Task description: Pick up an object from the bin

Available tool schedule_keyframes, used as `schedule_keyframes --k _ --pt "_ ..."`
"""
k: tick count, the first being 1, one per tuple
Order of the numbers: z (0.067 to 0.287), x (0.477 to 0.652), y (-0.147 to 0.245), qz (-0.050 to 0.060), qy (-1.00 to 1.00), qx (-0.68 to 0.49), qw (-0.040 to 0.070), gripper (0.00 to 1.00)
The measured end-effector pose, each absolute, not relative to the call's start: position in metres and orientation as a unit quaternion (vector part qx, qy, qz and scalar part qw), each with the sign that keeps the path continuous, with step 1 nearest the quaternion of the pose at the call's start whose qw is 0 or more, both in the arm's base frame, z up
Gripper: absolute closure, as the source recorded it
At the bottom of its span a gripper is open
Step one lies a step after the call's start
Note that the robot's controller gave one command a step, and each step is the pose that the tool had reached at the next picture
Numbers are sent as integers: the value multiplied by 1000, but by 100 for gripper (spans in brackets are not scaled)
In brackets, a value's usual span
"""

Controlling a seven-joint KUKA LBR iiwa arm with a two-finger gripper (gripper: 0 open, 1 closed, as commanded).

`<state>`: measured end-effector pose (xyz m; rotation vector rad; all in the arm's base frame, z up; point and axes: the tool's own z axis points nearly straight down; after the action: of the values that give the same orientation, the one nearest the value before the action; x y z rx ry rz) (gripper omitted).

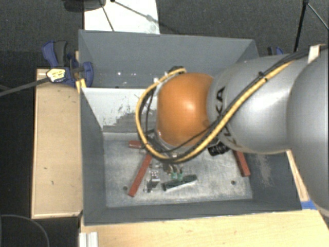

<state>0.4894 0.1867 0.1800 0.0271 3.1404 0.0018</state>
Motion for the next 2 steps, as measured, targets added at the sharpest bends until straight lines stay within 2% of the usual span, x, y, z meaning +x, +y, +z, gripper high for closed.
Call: schedule_keyframes --k 1,2 --pt "180 489 187 1 1000 10 1 0" --pt "72 488 198 2 998 -57 3 100"
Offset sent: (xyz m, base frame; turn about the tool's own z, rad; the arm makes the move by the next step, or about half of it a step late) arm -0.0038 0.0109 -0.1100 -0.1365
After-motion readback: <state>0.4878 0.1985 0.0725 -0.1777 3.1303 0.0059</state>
